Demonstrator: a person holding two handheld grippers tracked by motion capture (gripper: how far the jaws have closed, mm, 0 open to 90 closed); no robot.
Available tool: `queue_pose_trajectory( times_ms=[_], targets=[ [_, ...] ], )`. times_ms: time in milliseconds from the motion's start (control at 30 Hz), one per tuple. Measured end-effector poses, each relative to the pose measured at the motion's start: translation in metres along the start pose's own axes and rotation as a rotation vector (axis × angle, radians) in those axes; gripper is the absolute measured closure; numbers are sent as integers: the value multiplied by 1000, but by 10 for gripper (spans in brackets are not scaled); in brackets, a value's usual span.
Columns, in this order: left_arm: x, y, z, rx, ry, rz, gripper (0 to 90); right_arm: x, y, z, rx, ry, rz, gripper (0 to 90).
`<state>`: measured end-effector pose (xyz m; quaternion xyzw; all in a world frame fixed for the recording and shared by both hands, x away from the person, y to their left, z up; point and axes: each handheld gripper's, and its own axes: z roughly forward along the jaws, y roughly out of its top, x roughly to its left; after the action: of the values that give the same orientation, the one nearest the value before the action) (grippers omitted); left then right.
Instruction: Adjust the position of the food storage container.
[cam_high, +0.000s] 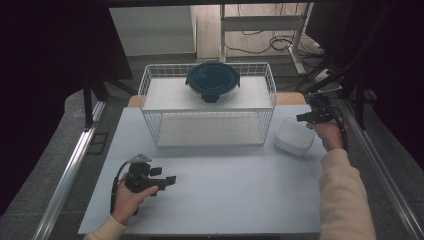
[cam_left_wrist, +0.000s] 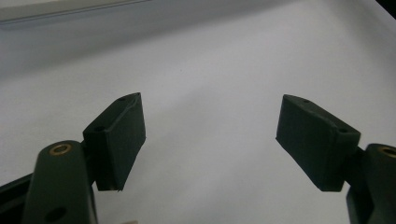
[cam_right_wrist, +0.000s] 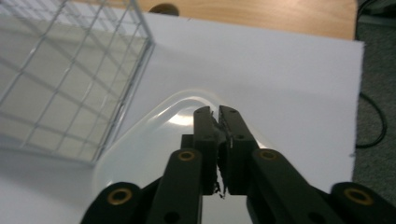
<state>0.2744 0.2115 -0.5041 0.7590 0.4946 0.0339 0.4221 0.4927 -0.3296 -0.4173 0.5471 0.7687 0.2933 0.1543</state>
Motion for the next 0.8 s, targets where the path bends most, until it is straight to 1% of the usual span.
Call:
queue_pose_trajectory(
  times_ms=[67,133,167,233,267,333,367,400,433,467,533,567,700,767,800],
  targets=[
    [0,0,0,-1,-4,-3,233,-6,3,5,-12,-14,-2,888],
    [0,0,-1,-2,-5,-4,233,-8,4,7,-20,-19,-1,889],
    [-1,0,-3,-7,-6,-6,233,-13,4,14,-19,-26,-4,889],
    [-1,0,-3,-11,-6,-8,233,-14,4,16,-11,-31,-6,889],
    [-1,0,-4,-11,-6,-8,233,-17,3,19,-1,-44,-16,890],
    [0,0,-4,-9,-5,-8,233,-21,2,23,4,-48,-24,890],
    [0,0,-3,-8,-8,-9,233,-20,1,28,32,-72,-61,890],
    [0,0,-3,-8,-8,-9,233,-20,1,28,32,-72,-61,890],
    [1,0,-4,-9,-9,-12,233,-18,1,29,38,-88,-84,891],
    [2,0,-4,-12,-12,-15,233,-18,2,29,38,-91,-107,891],
    [4,1,-5,-15,-15,-25,233,-17,2,29,35,-82,-125,892],
    [5,1,-5,-17,-16,-30,234,-16,1,28,38,-81,-155,892],
    [4,0,-4,-12,-18,-31,234,-16,1,27,40,-74,-164,893],
    [3,0,-4,-11,-25,-30,234,-15,0,26,46,-68,-186,893],
    [3,0,-4,-11,-25,-30,234,-15,0,26,46,-68,-186,893]
  ],
)
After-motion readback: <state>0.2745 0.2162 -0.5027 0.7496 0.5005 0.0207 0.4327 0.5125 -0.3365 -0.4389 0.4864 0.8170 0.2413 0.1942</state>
